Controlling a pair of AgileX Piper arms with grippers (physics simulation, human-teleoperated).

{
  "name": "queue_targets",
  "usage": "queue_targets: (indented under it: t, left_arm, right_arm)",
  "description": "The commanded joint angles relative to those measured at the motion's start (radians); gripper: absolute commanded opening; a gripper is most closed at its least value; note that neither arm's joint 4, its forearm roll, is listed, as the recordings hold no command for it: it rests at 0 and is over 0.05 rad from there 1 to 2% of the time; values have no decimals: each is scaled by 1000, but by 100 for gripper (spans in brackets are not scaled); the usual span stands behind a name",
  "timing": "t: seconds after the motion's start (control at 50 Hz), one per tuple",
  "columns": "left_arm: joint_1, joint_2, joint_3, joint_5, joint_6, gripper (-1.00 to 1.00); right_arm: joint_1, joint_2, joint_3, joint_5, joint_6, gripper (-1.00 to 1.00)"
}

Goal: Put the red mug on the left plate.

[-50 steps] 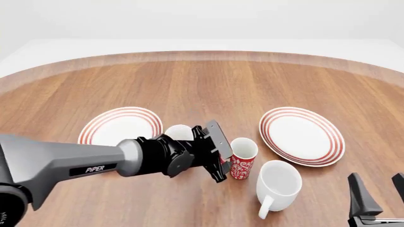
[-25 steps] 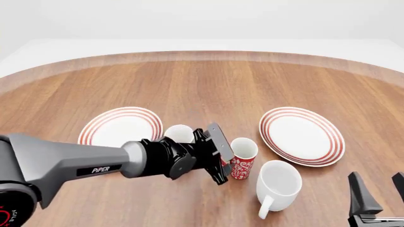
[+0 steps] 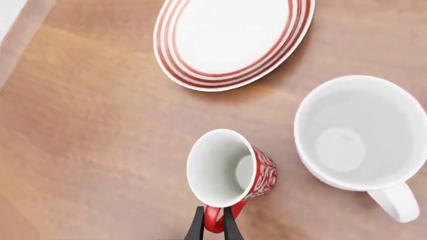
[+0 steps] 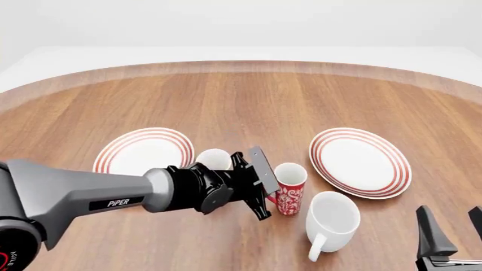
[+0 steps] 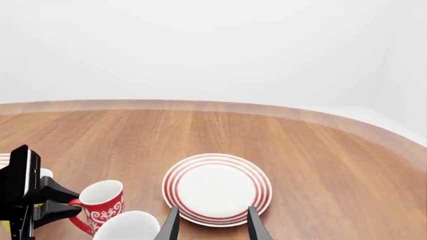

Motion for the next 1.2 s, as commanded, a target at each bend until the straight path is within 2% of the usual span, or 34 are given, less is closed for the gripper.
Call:
queue_targets:
  t: [0.02, 0.48, 0.88, 1.2]
  left_arm:
    - [-2, -8, 3, -5, -1, -100]
    - [26, -68, -9, 9, 25, -100]
    - [68, -152, 24, 5, 50, -100]
    - [44, -248, 56, 34, 46, -100]
  right_arm:
    - [0, -3, 0, 1, -1, 100]
    - [0, -9, 0, 4, -7, 100]
    - [7, -15, 0, 6, -18, 100]
    - [5, -7, 0, -3, -13, 100]
